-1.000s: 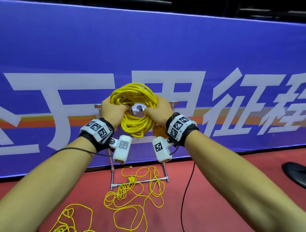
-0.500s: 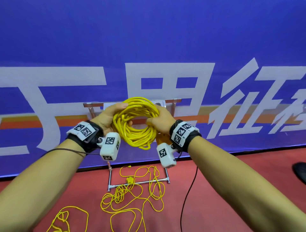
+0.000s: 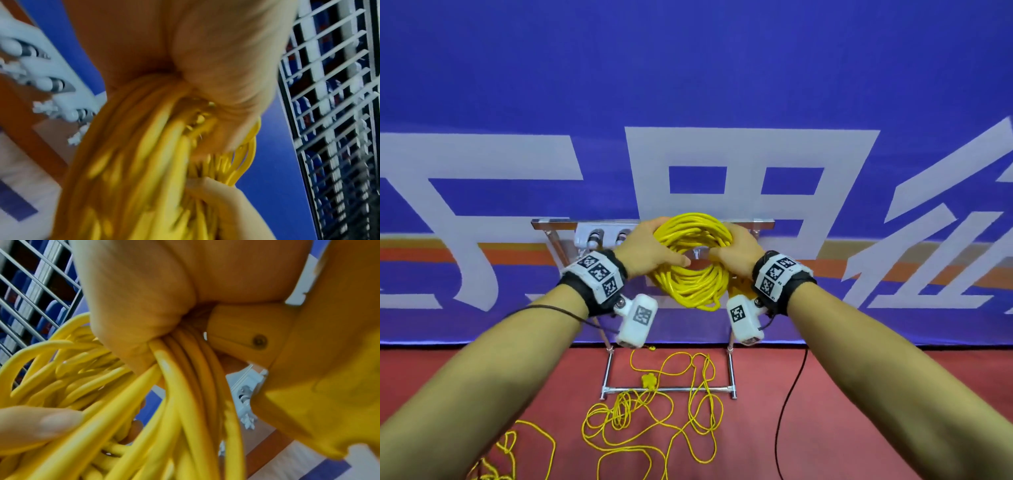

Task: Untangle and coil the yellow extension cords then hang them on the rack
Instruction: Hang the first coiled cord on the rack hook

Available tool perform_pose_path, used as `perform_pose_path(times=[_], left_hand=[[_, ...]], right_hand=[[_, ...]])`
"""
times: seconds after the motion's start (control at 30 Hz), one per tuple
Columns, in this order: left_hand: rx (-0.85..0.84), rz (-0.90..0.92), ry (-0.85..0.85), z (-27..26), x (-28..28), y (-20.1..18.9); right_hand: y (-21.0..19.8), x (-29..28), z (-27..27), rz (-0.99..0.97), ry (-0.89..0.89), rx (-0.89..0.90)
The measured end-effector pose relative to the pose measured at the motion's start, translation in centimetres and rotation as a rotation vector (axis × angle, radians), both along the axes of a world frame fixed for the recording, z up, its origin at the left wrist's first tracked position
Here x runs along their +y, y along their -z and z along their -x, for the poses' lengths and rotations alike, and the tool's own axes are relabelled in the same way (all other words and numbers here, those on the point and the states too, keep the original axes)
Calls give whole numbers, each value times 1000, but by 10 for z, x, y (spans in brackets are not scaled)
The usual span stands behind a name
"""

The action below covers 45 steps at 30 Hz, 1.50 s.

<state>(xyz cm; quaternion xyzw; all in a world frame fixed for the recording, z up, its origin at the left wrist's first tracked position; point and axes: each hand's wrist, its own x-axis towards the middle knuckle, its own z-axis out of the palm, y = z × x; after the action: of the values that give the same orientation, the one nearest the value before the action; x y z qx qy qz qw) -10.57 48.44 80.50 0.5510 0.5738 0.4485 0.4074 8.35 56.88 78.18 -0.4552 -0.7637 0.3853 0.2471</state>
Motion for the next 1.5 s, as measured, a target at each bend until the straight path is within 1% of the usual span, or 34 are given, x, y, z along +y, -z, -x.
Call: perform_pose_path(times=[0.07,0.17,0.23,0.33,0.43,0.5,0.57,0.63,0.7,0.77,0.83,0.93,1.03,1.17,1.23,1.33,1.4,1.5], left_hand=[[76,-30,-102,-11,32,9],[87,-51,-129,-18,78,37],[66,-32,-83,-24,103,60],[-42,55,21,-26,130,90],[-148,166,135,-21,149,111],[-144,189,139,-22,156,123],[-23,167,110,-27,157,132],[195,141,96,-32,155,142],[392,113,16,-35,153,153],[559,91,-81,-39,153,159],[697,87,-146,-42,161,163],[828,103,-213,-48,174,163],[887,112,-245,-51,184,161],[814,153,-278,-53,197,163],[814,156,-296,-53,202,165],[845,144,-273,-47,209,165],[896,132,-246,-41,213,161],[971,170,-223,-38,219,153]], right_hand=[[2,23,-5,21,8,11],[13,62,-15,0,27,-64],[23,83,-25,-27,45,-153],[32,109,-32,-63,50,-297],[40,131,-32,-129,-55,-497],[47,142,-28,-158,-123,-606],[55,149,-20,-208,-190,-686],[64,156,-10,-285,-294,-770],[66,162,0,-338,-394,-828],[67,169,6,-378,-455,-843],[64,179,11,-430,-482,-845],[59,194,17,-493,-521,-880],[57,209,21,-499,-553,-931],[58,225,25,-522,-574,-931],[60,232,25,-528,-555,-905],[69,236,22,-476,-489,-872],[77,235,16,-416,-454,-813],[82,236,7,-349,-456,-741]])
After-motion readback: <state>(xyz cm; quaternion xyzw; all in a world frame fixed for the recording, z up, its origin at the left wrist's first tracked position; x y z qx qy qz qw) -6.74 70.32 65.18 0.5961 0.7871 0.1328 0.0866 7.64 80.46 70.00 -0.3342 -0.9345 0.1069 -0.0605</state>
